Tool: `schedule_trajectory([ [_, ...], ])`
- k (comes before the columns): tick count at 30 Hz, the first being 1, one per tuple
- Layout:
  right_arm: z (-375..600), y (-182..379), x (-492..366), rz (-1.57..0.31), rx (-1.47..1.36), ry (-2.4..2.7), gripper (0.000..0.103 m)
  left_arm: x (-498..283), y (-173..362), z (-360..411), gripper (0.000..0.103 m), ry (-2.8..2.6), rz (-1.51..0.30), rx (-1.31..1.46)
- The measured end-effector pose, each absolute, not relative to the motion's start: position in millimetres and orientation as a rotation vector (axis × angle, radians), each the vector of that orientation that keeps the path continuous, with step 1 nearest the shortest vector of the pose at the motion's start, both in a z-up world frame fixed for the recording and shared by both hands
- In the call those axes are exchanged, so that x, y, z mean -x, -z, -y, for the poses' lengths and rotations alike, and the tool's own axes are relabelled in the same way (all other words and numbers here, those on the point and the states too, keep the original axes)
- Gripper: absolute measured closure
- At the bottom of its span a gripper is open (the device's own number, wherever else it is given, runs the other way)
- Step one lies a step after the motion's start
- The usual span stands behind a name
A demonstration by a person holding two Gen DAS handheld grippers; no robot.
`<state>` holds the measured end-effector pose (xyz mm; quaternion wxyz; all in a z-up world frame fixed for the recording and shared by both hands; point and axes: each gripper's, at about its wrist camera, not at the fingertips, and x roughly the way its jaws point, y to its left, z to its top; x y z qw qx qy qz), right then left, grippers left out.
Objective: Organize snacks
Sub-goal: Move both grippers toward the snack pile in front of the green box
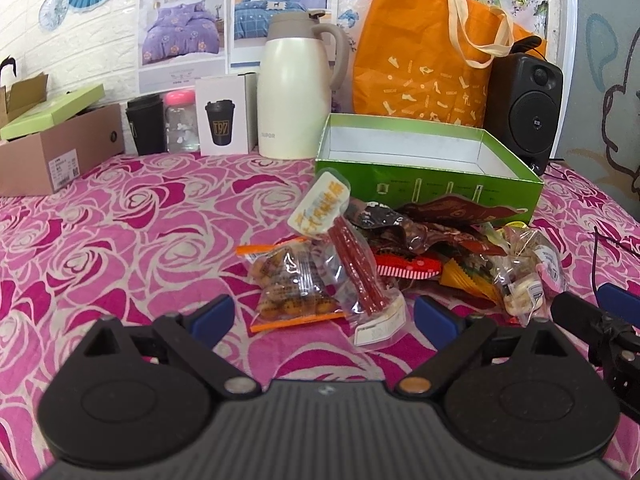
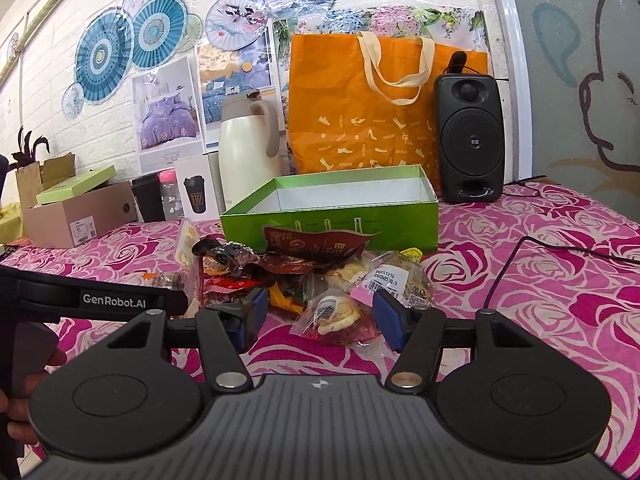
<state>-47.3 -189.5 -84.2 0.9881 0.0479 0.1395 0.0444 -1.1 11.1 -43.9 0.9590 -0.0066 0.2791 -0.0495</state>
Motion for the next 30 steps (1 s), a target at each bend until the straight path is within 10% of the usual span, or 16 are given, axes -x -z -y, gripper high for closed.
schedule_trajectory([
  [30,209,86,44,-0.286,-0.171,-0.013,0.000,5,37,-56,0.008,-0.002,-0.506,0.052],
])
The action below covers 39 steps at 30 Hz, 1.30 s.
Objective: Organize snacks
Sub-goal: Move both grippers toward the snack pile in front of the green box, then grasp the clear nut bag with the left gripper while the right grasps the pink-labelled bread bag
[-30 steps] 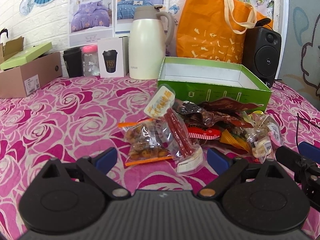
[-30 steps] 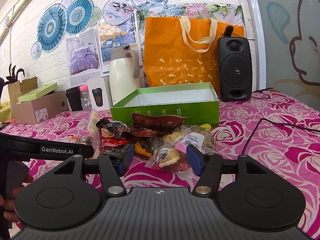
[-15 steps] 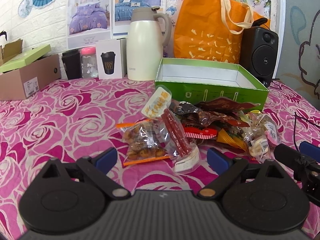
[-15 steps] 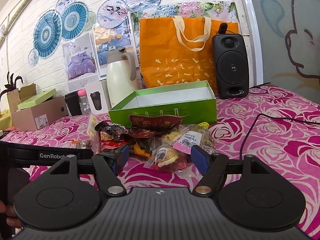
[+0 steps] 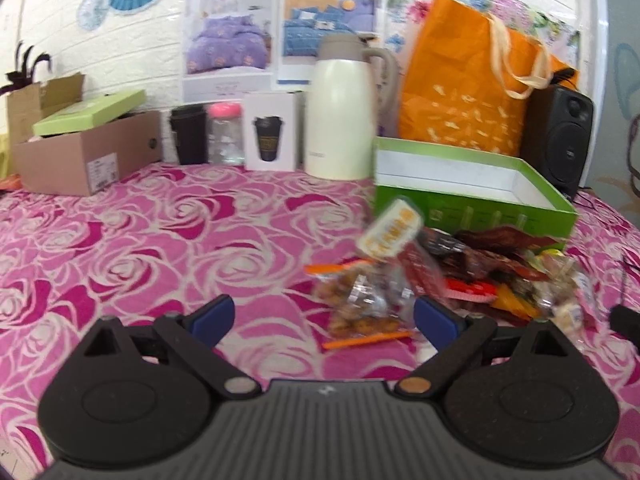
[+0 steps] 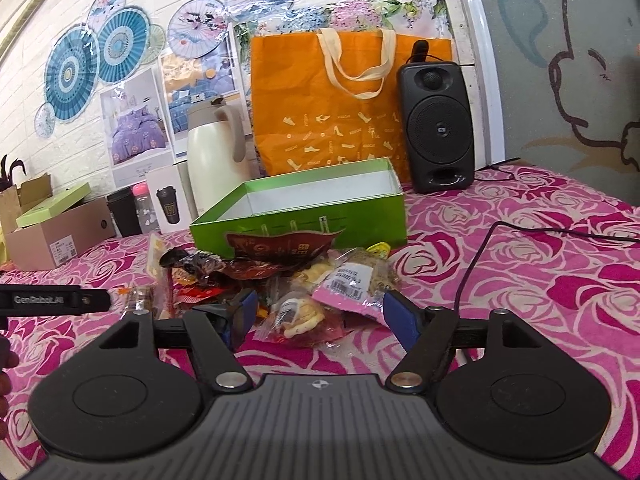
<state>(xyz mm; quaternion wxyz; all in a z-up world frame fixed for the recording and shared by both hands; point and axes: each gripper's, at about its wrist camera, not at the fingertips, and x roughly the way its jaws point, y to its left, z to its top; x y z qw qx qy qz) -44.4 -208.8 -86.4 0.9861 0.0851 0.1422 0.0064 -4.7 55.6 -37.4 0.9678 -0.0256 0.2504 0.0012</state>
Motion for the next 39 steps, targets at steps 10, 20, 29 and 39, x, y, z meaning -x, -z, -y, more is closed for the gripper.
schedule_trajectory([
  [10,211,90,41,-0.299,-0.218,-0.018,0.000,-12,44,-61,0.008,-0.010,-0.554,0.077],
  [20,211,91,39,-0.306,-0.230,-0.025,0.000,-18,48,-59,0.008,-0.001,-0.571,0.082],
  [29,226,82,18,-0.291,-0.224,0.008,0.000,-35,53,-61,0.008,0.018,-0.561,0.096],
  [39,242,100,-37,-0.413,-0.363,0.046,0.000,-76,77,-49,0.008,0.055,-0.619,0.127],
])
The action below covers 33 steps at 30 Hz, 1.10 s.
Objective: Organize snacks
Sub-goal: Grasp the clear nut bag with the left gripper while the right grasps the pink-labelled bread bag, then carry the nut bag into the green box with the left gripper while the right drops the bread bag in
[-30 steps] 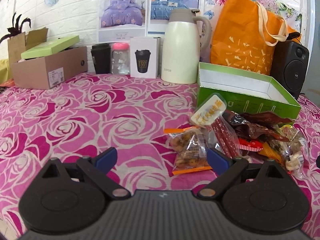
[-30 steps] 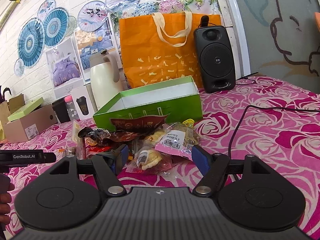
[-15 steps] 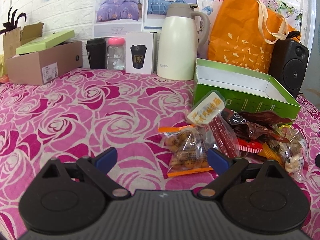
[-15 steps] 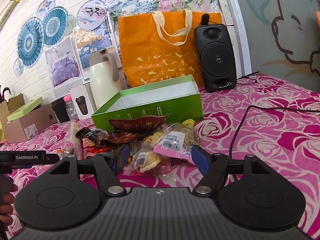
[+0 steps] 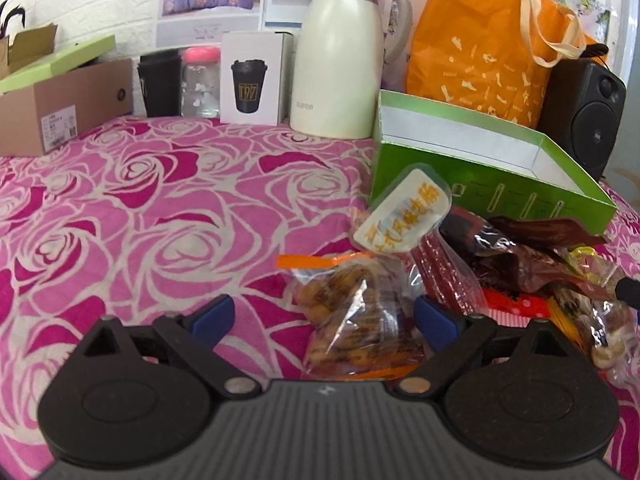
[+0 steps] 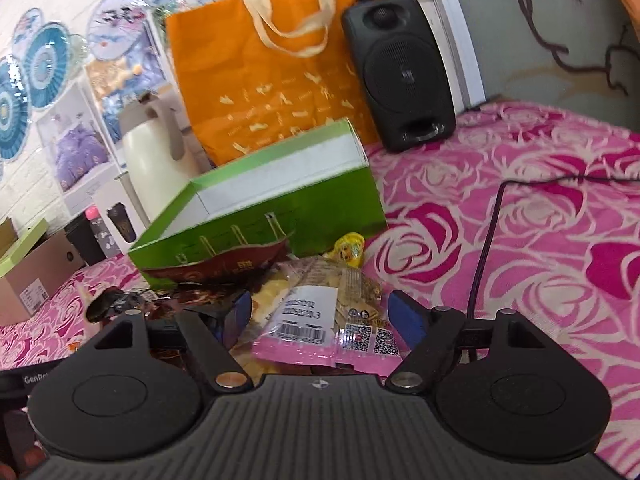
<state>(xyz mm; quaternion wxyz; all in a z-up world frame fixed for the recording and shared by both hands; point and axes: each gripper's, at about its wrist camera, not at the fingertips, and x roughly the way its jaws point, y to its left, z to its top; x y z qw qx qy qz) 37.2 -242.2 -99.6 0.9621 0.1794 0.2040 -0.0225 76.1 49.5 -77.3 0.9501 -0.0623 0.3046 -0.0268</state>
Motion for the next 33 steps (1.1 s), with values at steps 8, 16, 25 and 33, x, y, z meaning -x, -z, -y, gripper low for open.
schedule_trajectory([
  [8,239,107,-48,-0.491,-0.348,0.041,0.000,-76,82,-55,0.034,0.107,-0.602,0.155],
  [16,220,97,-35,-0.428,-0.187,0.027,0.000,-63,80,-56,0.057,0.139,-0.582,0.171],
  [25,217,79,-3,-0.321,-0.200,0.053,0.004,-28,55,-69,0.058,0.105,-0.509,0.180],
  [33,203,56,37,-0.199,-0.174,0.055,0.004,10,16,-53,0.058,0.191,-0.405,0.142],
])
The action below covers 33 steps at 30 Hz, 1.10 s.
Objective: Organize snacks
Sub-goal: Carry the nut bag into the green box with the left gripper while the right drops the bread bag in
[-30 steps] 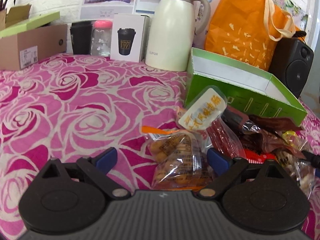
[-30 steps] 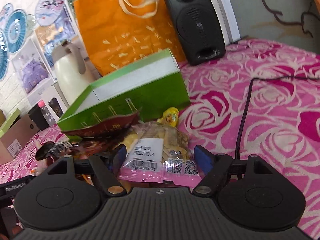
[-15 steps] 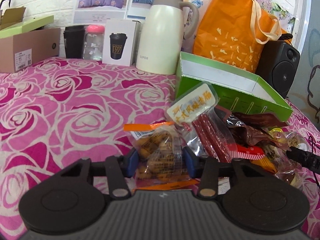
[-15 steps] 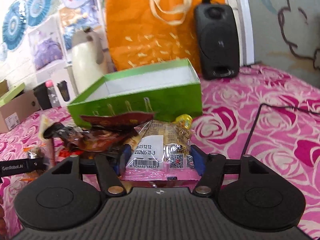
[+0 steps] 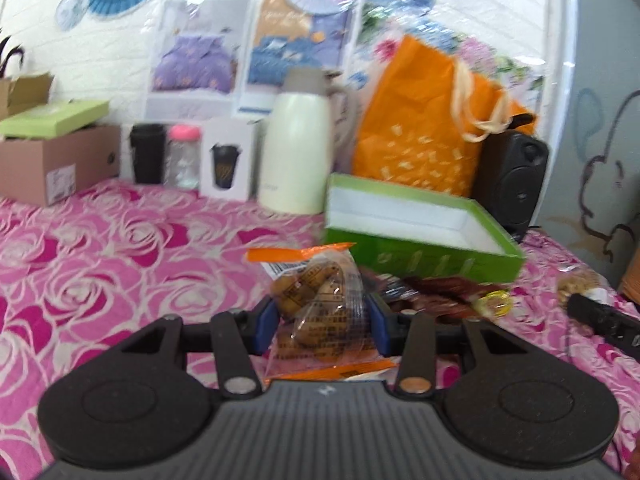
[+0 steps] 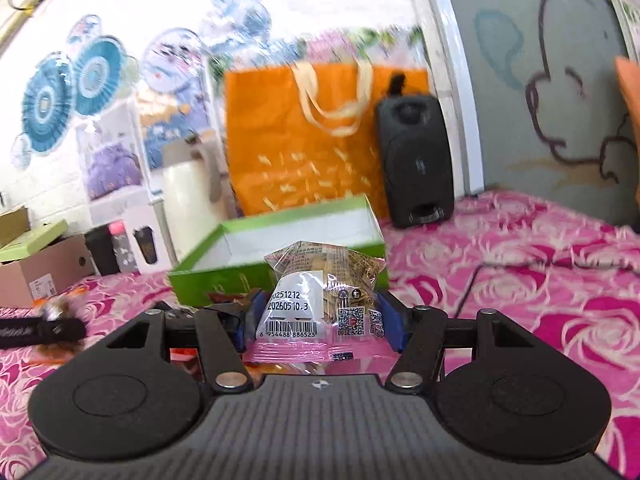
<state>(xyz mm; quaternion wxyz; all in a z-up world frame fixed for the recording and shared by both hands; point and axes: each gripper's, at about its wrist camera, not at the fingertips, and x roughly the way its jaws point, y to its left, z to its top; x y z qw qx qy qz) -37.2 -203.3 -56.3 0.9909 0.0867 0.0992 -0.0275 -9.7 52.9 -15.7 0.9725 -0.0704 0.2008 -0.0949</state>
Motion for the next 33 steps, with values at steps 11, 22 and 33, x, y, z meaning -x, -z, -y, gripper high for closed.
schedule_trajectory([
  [11,183,21,46,-0.062,-0.055,0.009,0.003,13,-32,-2,0.058,0.295,-0.255,0.063],
  [22,193,1,14,-0.016,-0.033,-0.018,0.003,-30,-48,4,0.058,0.265,-0.244,0.061],
  [33,224,0,-87,-0.077,-0.102,-0.008,0.003,-124,-45,23,0.058,0.223,-0.275,0.060],
])
